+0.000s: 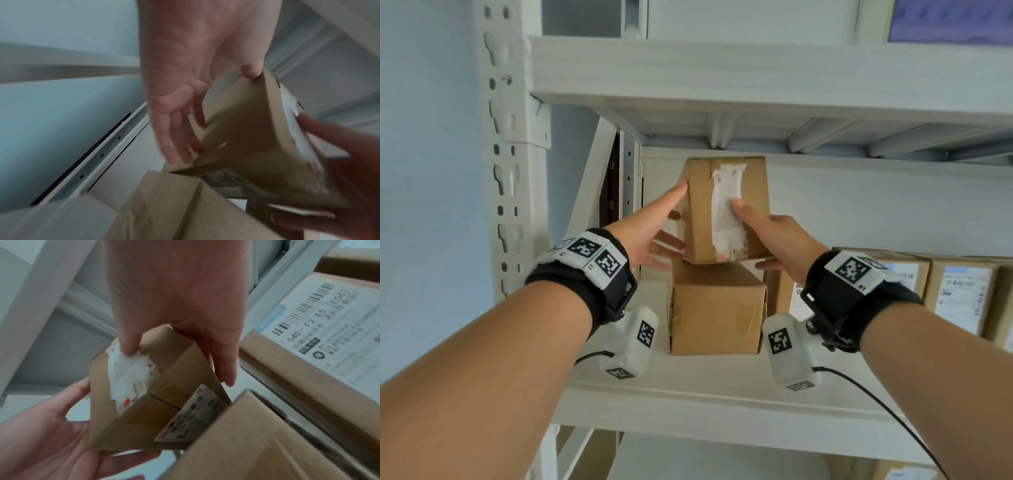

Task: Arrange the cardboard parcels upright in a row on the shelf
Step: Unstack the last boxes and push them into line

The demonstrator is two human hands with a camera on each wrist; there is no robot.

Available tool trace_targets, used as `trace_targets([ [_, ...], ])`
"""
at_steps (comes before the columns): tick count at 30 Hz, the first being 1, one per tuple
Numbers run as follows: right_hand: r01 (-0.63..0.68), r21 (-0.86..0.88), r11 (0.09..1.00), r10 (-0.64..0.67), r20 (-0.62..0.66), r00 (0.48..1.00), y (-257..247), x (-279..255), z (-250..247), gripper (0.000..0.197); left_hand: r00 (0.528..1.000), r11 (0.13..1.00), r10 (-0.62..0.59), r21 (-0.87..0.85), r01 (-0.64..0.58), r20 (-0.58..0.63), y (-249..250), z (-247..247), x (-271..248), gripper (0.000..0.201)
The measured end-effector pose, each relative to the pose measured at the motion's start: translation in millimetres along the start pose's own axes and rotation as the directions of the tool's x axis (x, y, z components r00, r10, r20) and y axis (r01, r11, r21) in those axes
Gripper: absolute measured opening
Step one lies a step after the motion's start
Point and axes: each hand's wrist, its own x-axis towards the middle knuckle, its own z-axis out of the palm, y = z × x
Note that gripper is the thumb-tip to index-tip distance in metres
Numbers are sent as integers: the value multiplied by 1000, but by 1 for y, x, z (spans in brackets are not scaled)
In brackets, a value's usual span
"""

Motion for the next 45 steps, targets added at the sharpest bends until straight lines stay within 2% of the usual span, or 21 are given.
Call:
trace_targets([
  [2,15,103,995,-17,18,1000,-8,0,-3,76,992,992,123,33,-121,-43,9,3,-6,69],
  [3,28,153,988,-33,29,999,-12,-1,-3,72,982,982,182,65,-179,-48,14,3,-9,68],
  [6,76,250,965,-90,42,995,-22,0,-4,62,942,920,335,229,-318,-37,22,1,-13,81],
  [9,102,295,950,-131,79,988,-29,1,-1,57,903,834,429,387,-394,-4,23,-1,-11,107],
  [12,124,336,934,-169,107,980,-35,-3,1,38,869,806,491,412,-425,-65,20,-8,-4,125],
  [16,118,337,934,-169,128,977,-44,-6,9,23,804,775,553,487,-401,-218,18,-16,-1,127],
  [20,104,345,933,-159,133,978,-48,-5,12,31,725,695,638,600,-397,-260,21,-15,-6,122],
  [23,116,353,929,-178,148,973,-51,-2,18,41,652,691,673,612,-385,-350,23,-18,-9,111],
  [25,120,358,926,-186,155,970,-54,0,23,42,621,694,675,627,-353,-398,23,-23,-9,105],
  [30,112,385,916,-191,174,966,-58,1,35,37,596,727,652,609,-317,-469,13,-33,-9,104],
  [34,114,390,914,-207,204,957,-65,2,43,37,578,705,670,643,-300,-466,12,-37,-12,103],
  [37,103,375,921,-197,222,955,-65,2,49,37,611,708,642,664,-240,-464,9,-36,-11,99],
  [41,49,312,949,-142,283,949,-55,0,59,32,632,736,584,661,-148,-509,-4,-33,-8,91],
  [45,-24,239,971,-60,336,940,-43,-3,67,33,692,750,513,657,-73,-509,-17,-35,-2,87],
])
